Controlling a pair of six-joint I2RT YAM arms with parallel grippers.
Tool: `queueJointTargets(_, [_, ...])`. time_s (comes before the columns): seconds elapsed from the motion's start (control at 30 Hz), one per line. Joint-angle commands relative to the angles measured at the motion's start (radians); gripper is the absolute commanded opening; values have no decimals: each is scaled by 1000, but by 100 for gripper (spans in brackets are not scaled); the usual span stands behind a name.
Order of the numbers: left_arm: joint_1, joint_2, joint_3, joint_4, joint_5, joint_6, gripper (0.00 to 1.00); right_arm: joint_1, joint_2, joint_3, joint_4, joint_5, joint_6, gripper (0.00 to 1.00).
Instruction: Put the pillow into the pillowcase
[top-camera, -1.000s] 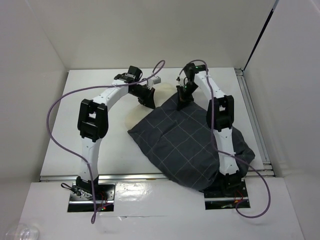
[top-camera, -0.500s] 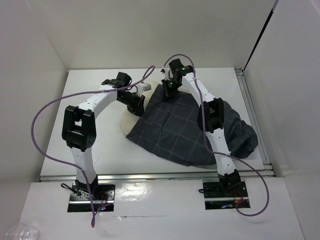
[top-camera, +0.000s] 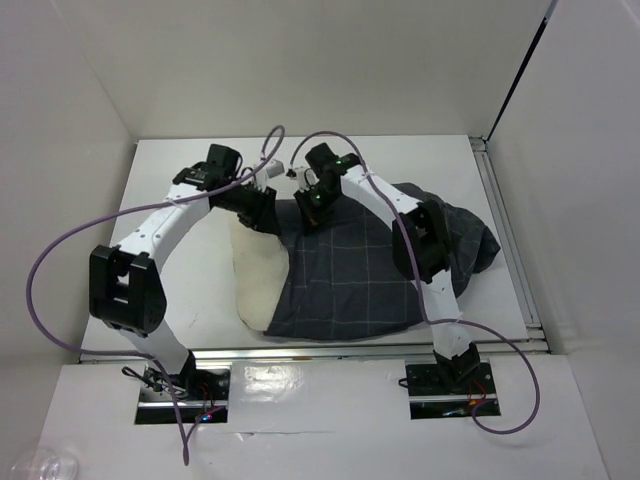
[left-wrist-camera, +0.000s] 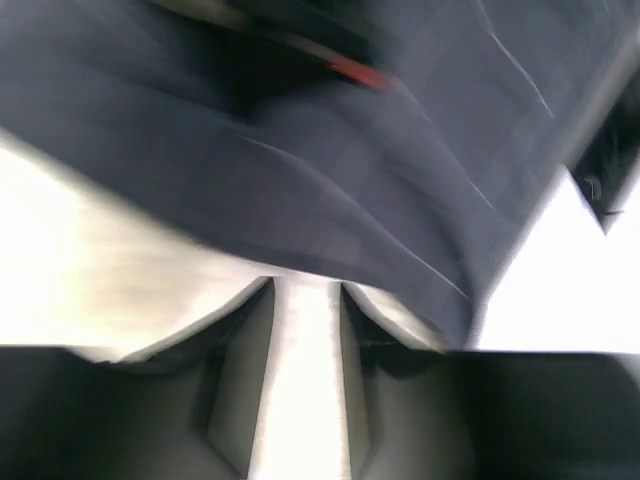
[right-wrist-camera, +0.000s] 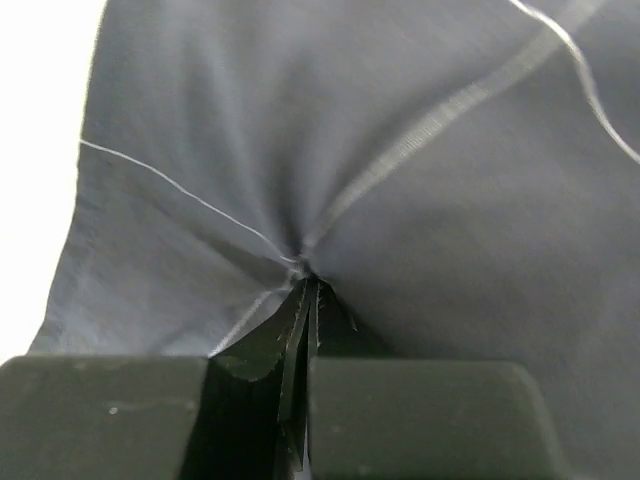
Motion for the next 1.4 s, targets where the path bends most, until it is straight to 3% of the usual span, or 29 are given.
queueJointTargets(0.0, [49, -52, 21, 164, -145, -105, 49, -35, -119, -110, -102, 66, -55, 0])
queueJointTargets(0.1, [92, -24, 51, 196, -238, -149, 67, -74, -159, -144, -88, 135, -35, 4])
queueJointTargets(0.13, [103, -14, 64, 196, -263, -163, 74, -88, -170, -113, -79, 135, -35, 14])
queueJointTargets(0.17, [103, -14, 64, 196, -296, -163, 74, -102, -170, -78, -79, 103, -18, 32])
queueJointTargets(0.27, [126, 32, 74, 195, -344, -178, 74, -111, -107, 122, -77, -9, 6, 51])
queueJointTargets(0.33, [136, 51, 74, 169, -344, -178, 73, -89, -52, 265, -78, -61, 46, 51])
queueJointTargets(0.5, [172, 51, 40, 178, -332, -189, 70, -16, 25, 375, -22, -45, 82, 50])
queueJointTargets(0.93, [210, -33, -17, 188, -341, -171, 70, 83, 131, 352, 14, 159, 100, 45])
queueJointTargets(1.07, [219, -63, -53, 188, -341, -162, 70, 83, 122, 332, 63, 263, 120, 41])
queueJointTargets(1.37, [219, -61, -77, 207, -327, -152, 70, 102, 65, 278, 128, 322, 118, 40])
